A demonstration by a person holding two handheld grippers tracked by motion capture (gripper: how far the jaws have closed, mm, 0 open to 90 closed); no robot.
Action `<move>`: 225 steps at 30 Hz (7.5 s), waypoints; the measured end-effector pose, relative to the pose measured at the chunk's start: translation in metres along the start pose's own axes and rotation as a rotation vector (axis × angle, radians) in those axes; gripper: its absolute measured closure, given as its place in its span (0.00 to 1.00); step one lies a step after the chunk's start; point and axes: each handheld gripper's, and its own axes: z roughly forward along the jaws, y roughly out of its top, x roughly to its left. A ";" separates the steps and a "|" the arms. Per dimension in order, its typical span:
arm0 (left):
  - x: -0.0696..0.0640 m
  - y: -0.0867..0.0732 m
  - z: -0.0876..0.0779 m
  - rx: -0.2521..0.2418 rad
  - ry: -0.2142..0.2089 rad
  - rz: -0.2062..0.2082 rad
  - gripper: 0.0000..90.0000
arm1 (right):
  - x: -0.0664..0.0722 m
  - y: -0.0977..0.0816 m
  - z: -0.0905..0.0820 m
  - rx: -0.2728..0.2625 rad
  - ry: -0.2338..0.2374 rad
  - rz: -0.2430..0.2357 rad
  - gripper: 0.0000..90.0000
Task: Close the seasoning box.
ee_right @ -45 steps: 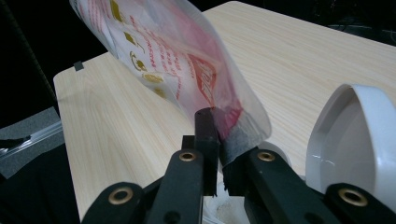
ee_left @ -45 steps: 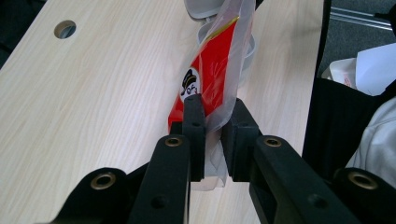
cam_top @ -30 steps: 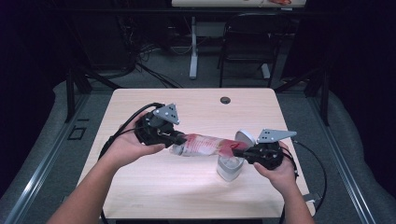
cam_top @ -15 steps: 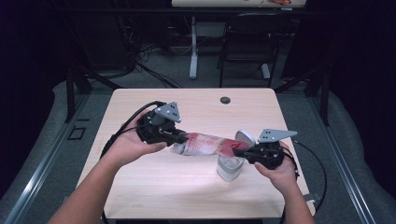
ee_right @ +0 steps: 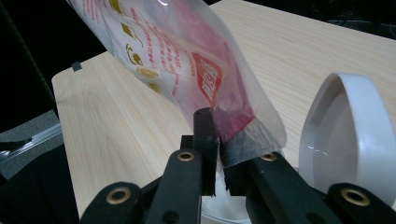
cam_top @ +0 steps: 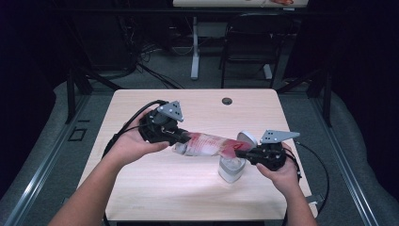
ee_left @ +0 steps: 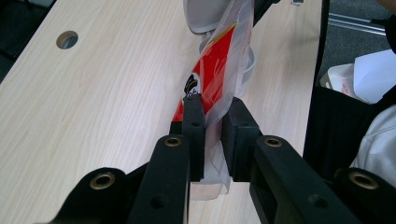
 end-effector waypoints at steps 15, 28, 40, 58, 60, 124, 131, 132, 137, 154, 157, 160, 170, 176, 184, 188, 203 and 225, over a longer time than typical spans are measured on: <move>0.002 0.002 0.001 -0.004 0.004 -0.001 0.89 | -0.001 -0.001 0.000 0.000 -0.007 0.005 0.96; 0.001 0.003 0.001 -0.003 0.006 0.003 0.90 | -0.001 -0.001 0.000 0.000 -0.010 0.005 0.96; 0.000 0.004 0.001 -0.003 0.005 0.006 0.90 | -0.001 -0.001 0.000 0.003 -0.012 0.005 0.96; -0.002 0.010 0.001 -0.001 0.009 0.018 0.90 | -0.003 -0.002 0.001 0.008 -0.011 0.009 0.95; -0.002 0.011 0.001 -0.002 0.009 0.018 0.90 | -0.003 -0.003 0.001 0.009 -0.011 0.010 0.95; -0.009 0.045 0.004 -0.021 -0.009 0.090 0.91 | -0.005 -0.014 -0.013 0.058 0.036 0.041 0.99; -0.009 0.045 0.003 -0.024 -0.005 0.090 0.91 | -0.005 -0.013 -0.009 0.044 0.016 0.042 0.99; -0.009 0.044 0.002 -0.024 -0.005 0.090 0.91 | -0.005 -0.013 -0.009 0.044 0.016 0.042 0.99; -0.009 0.044 0.002 -0.024 -0.002 0.089 0.91 | -0.004 -0.012 -0.006 0.038 -0.004 0.040 0.99; -0.011 0.049 0.004 -0.047 -0.008 0.093 0.91 | -0.007 -0.012 -0.014 0.032 -0.024 0.037 0.98; -0.012 0.051 0.005 -0.046 -0.005 0.098 0.91 | -0.007 -0.012 -0.015 0.032 -0.034 0.037 0.98; -0.012 0.052 0.005 -0.047 -0.008 0.100 0.91 | -0.007 -0.013 -0.017 0.033 -0.036 0.037 0.98; -0.012 0.055 0.004 -0.053 -0.019 0.103 0.91 | -0.004 -0.013 -0.024 0.061 0.004 0.024 0.99; -0.013 0.054 0.003 -0.052 -0.013 0.101 0.91 | -0.004 -0.014 -0.018 0.065 0.026 0.033 0.99; -0.013 0.050 0.000 -0.054 -0.001 0.098 0.91 | -0.003 -0.011 -0.007 0.040 -0.022 0.023 0.99; -0.011 0.043 -0.001 -0.066 -0.006 0.085 0.91 | -0.002 -0.010 -0.006 0.036 -0.032 0.014 0.99; 0.001 0.011 0.000 -0.088 -0.010 0.009 0.90 | 0.004 -0.005 -0.007 0.036 -0.037 -0.011 0.99; 0.010 -0.034 0.006 -0.092 0.004 -0.077 0.87 | 0.010 0.001 -0.004 0.005 -0.018 -0.026 0.99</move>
